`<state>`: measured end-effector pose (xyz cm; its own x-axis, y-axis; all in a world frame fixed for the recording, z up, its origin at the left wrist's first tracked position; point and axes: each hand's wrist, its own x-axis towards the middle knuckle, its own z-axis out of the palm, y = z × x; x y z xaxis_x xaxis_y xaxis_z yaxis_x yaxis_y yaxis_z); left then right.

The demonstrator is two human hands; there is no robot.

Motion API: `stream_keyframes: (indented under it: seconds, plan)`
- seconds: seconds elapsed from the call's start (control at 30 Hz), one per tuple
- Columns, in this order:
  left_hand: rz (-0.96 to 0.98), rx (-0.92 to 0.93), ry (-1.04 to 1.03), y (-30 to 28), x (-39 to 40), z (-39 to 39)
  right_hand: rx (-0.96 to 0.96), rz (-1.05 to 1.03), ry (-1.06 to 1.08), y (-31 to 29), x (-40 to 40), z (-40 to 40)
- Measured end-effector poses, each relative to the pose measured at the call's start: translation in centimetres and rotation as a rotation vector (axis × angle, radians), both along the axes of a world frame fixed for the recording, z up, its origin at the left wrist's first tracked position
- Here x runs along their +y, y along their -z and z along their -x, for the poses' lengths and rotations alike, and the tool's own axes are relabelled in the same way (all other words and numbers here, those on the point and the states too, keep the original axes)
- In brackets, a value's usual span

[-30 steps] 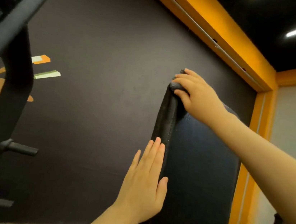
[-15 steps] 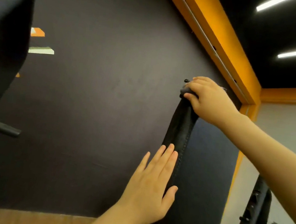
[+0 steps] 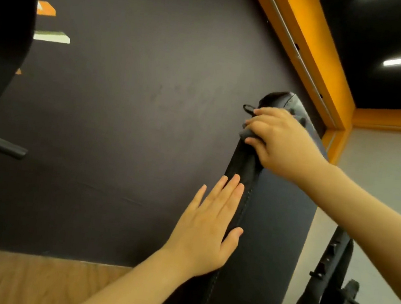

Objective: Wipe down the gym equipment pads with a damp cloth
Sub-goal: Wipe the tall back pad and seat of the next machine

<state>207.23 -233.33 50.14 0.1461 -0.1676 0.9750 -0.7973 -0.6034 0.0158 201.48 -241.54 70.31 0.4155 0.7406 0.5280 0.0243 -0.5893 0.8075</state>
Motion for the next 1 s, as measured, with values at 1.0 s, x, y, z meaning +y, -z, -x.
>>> stream_keyframes:
  seconds: [1.0]
  plan:
    - [-0.123, 0.183, 0.059, 5.2, 1.1, 1.6, 0.093, 0.193, 0.006, 7.0, -1.8, 1.0]
